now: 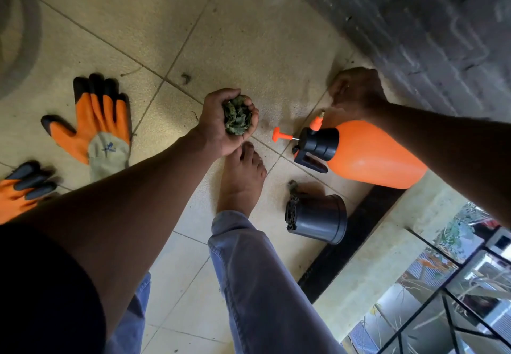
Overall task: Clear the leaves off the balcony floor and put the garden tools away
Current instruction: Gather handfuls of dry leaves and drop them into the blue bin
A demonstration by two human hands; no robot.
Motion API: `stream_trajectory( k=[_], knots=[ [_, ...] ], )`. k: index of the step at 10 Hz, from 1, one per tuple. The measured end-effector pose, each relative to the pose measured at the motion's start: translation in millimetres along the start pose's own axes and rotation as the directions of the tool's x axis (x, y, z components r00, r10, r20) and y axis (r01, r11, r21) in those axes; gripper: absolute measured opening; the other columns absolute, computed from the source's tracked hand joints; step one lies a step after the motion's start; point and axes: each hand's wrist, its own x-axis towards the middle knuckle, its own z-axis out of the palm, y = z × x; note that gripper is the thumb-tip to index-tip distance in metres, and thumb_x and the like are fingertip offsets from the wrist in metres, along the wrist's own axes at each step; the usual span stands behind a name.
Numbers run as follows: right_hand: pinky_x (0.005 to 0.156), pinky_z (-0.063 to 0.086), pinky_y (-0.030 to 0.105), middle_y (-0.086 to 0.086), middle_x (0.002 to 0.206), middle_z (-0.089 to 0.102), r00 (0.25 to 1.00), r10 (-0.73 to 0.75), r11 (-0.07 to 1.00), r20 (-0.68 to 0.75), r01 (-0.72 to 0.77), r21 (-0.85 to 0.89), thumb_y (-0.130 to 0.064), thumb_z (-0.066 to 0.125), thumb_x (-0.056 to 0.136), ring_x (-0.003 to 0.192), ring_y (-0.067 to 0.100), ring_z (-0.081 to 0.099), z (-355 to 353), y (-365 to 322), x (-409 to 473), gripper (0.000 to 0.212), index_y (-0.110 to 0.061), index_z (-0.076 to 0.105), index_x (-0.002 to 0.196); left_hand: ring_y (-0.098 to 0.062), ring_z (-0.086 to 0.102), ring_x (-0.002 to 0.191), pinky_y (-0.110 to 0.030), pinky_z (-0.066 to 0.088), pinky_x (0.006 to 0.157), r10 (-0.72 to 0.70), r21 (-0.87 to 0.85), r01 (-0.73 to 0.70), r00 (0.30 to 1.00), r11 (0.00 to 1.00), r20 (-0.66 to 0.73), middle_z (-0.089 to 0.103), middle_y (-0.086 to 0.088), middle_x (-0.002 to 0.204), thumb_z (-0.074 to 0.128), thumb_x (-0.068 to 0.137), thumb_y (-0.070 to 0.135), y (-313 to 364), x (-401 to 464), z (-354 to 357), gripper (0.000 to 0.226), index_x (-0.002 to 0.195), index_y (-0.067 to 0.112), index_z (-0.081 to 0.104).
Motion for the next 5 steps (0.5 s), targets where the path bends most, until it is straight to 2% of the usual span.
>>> stream_trajectory(
  k=[1, 2, 3, 4, 5],
  knots=[
    [0.058, 0.049, 0.013, -0.003, 0.071, 0.065, 0.997, 0.072, 0.947, -0.04, -0.056, 0.317, 0.003, 0.083, 0.067, 0.067, 0.004, 0.063, -18.8, -28.3, -11.3, 0.019, -0.006, 0.075, 0.081, -0.017, 0.061, 0.069, -0.027, 0.056, 0.06, -0.056, -0.048, 0.056, 0.998, 0.997, -0.005, 0.058, -0.003, 0.075, 0.054, 0.096, 0.024, 7.2, -13.9, 10.6, 0.029, 0.072, 0.009, 0.061],
    [0.062, 0.057, 0.021, 0.005, 0.069, 0.065, 0.998, -0.069, 0.747, -0.009, 0.057, 0.662, 0.014, 0.08, 0.07, 0.06, 0.004, 0.066, -39.9, -76.7, -40.8, 0.021, -0.003, 0.068, 0.074, -0.018, 0.061, 0.07, -0.027, 0.056, 0.06, -0.061, -0.045, 0.06, 0.998, 0.997, -0.002, 0.058, -0.004, 0.076, 0.054, 0.095, 0.024, 10.8, -21.1, 10.4, 0.03, 0.071, 0.008, 0.061],
    [0.067, 0.06, 0.028, 0.015, 0.077, 0.07, 0.973, -0.231, 0.692, -0.001, 0.165, 0.703, 0.012, 0.08, 0.071, 0.067, 0.017, 0.072, -42.7, -124.6, -67.7, 0.018, -0.002, 0.07, 0.076, -0.018, 0.062, 0.07, -0.027, 0.058, 0.066, -0.029, -0.059, 0.028, 1.0, 0.998, -0.006, 0.059, -0.003, 0.075, 0.053, 0.096, 0.024, 21.7, -30.5, 21.1, 0.029, 0.073, 0.008, 0.061],
    [0.066, 0.057, 0.025, 0.006, 0.077, 0.075, 0.924, -0.378, 0.758, -0.064, 0.348, 0.551, 0.002, 0.078, 0.072, 0.068, 0.012, 0.072, -27.4, -163.6, -93.5, 0.012, -0.007, 0.075, 0.079, -0.017, 0.061, 0.069, -0.027, 0.052, 0.068, 0.008, -0.073, -0.008, 1.0, 0.997, -0.01, 0.06, -0.003, 0.075, 0.052, 0.095, 0.022, 27.1, -40.6, 30.4, 0.028, 0.073, 0.008, 0.063],
    [0.067, 0.053, 0.018, -0.003, 0.079, 0.072, 0.86, -0.492, 0.754, -0.14, 0.501, 0.426, 0.004, 0.069, 0.073, 0.071, 0.003, 0.065, -6.7, -193.8, -116.0, 0.02, -0.012, 0.076, 0.08, -0.016, 0.059, 0.064, -0.024, 0.043, 0.06, 0.048, -0.005, -0.047, 0.998, 0.999, 0.029, 0.061, -0.002, 0.067, 0.046, 0.097, 0.021, 36.8, -52.2, 34.3, 0.039, 0.064, 0.011, 0.065]
  ],
)
